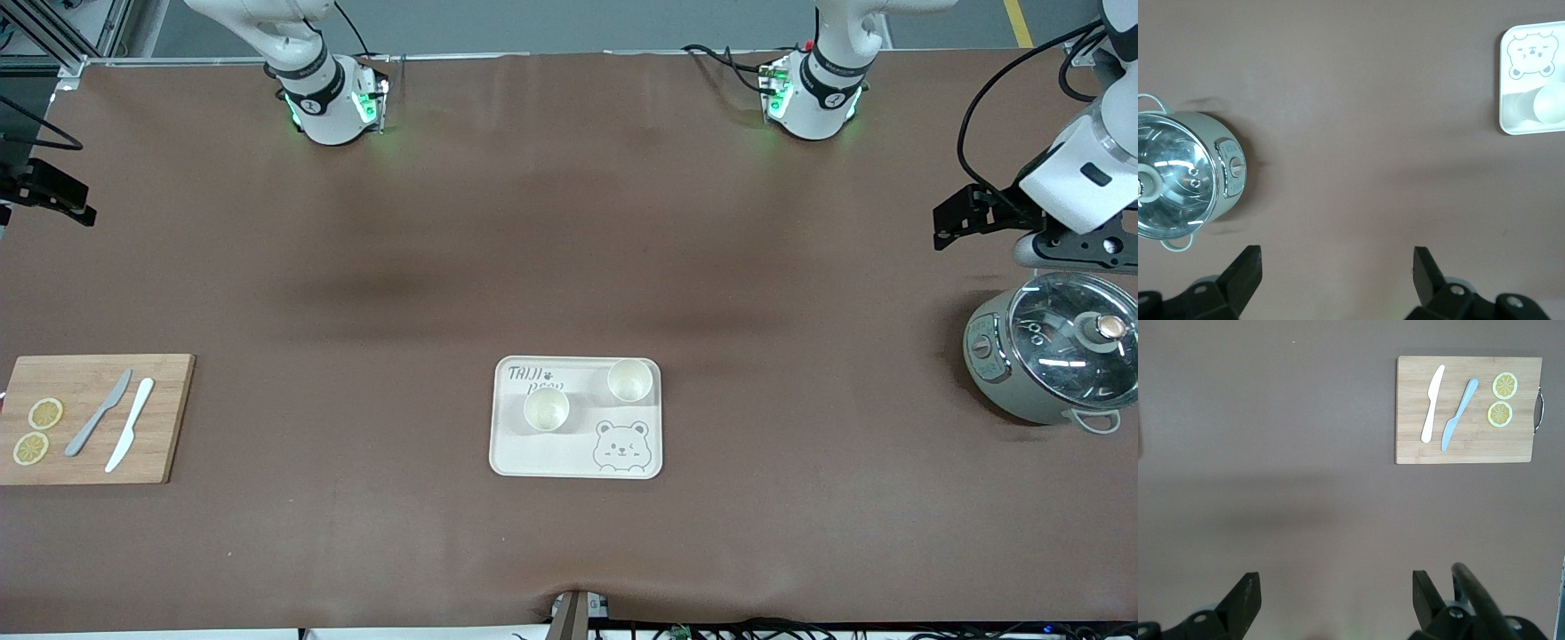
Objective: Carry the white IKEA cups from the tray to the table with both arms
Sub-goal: 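Move the left gripper over the white cup on the tray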
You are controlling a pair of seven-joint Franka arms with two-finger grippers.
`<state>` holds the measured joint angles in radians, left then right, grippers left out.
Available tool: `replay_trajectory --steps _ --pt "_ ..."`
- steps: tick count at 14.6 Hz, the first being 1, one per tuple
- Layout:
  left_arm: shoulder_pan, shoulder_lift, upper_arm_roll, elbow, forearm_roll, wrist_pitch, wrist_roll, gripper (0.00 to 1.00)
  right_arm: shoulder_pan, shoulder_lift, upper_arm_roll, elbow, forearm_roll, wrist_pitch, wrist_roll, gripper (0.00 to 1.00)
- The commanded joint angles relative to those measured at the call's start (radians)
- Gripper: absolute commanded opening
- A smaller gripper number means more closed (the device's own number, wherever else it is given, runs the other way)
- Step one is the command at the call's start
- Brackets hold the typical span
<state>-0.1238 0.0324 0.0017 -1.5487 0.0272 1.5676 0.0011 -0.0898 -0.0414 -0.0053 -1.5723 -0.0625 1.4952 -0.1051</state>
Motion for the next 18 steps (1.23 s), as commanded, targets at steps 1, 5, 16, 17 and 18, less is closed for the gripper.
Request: replay_trajectory --steps 1,5,16,17,18 --pt "0.003 -0.005 0.001 -0.008 0.026 0.015 0.023 1.00 -0.002 0.006 0.004 0.011 0.010 -0.009 -0.001 1.00" --pt "0.000 0.030 -0.011 -0.001 0.005 0.026 0.013 1.00 -0.002 0.006 0.004 0.011 0.010 -0.009 -0.001 1.00" --pt "-0.111 0.286 -0.126 -0.030 -0.050 0.350 -0.341 1.00 -0.007 0.006 0.004 0.012 0.010 -0.006 -0.002 1.00" --pt "-0.131 0.290 -0.126 -0.060 -0.049 0.398 -0.372 1.00 -0.010 0.006 0.004 0.014 0.012 -0.006 -0.004 1.00" --pt "-0.148 0.287 -0.126 -0.111 -0.046 0.466 -0.407 1.00 -0.010 0.006 0.004 0.014 0.012 -0.003 -0.004 1.00"
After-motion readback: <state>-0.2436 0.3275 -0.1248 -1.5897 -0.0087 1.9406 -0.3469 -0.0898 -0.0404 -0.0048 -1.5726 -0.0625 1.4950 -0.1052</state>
